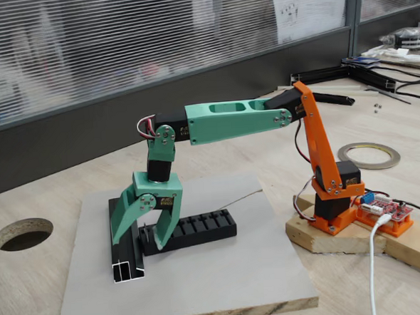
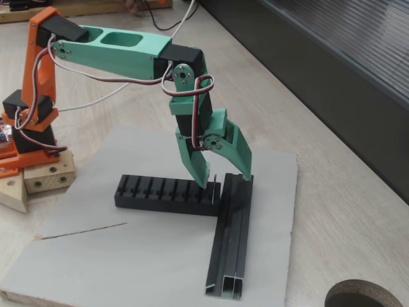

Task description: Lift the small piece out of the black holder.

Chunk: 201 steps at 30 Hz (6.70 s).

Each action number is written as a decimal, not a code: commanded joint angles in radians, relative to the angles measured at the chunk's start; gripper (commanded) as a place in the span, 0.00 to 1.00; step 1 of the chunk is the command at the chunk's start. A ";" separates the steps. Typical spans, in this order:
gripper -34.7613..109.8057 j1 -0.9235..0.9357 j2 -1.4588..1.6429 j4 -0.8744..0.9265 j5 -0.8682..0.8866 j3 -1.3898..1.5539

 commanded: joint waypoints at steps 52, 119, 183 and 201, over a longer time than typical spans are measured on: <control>0.28 0.000 0.149 0.000 0.017 -0.023; 0.28 0.008 0.327 0.011 0.015 -0.204; 0.28 0.121 0.382 0.014 0.015 -0.189; 0.28 0.123 0.382 0.014 0.015 -0.189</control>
